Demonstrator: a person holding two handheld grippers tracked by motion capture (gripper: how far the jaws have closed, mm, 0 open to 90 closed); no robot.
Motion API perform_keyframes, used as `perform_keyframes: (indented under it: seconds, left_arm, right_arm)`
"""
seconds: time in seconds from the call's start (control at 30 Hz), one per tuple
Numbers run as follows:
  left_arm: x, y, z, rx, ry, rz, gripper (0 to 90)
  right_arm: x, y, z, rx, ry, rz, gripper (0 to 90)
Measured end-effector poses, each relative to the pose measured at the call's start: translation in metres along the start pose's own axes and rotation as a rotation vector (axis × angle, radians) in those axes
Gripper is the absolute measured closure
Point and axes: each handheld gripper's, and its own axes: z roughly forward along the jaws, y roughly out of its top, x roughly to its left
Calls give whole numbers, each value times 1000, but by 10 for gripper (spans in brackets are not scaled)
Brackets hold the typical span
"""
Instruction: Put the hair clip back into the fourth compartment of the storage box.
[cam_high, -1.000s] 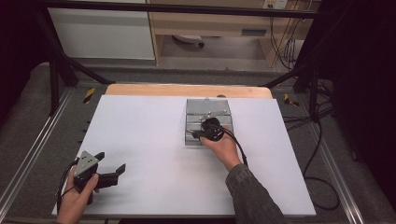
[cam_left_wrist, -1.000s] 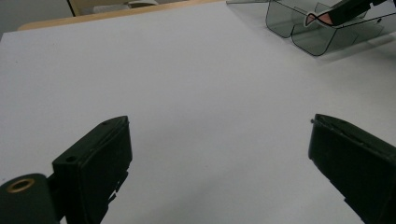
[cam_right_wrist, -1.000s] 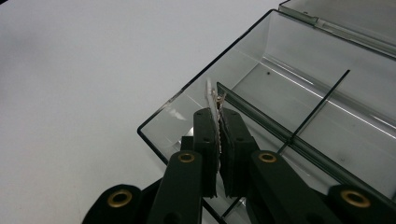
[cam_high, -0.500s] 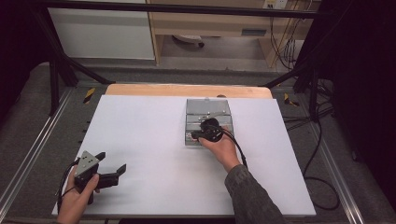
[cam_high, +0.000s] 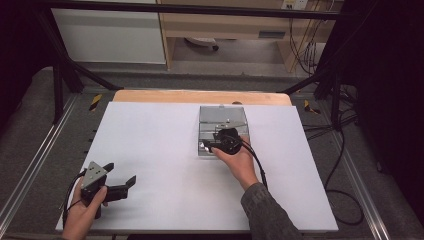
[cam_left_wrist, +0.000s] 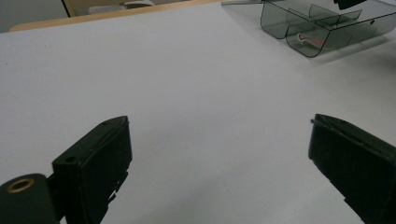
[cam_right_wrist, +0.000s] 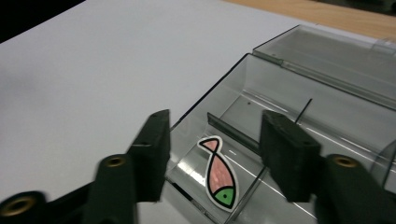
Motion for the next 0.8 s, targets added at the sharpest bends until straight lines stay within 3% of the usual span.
perform_keyframes:
  seconds: [0.1, 0.27, 0.53, 0.8]
  left_arm:
    - [0, 0, 1, 0, -9, 4, 59]
    - [1, -1, 1, 0, -12, -10, 59]
    - [7, -3, -1, -10, 6, -35, 60]
    - [6, -4, 0, 1, 7, -28, 59]
  right_arm:
    - [5, -1, -3, -36, -14, -7, 228]
    - [14, -2, -8, -77, -4, -7, 100]
    - [14, 1, -16, -114, 24, -3, 61]
    - [10, 1, -20, -132, 25, 21, 52]
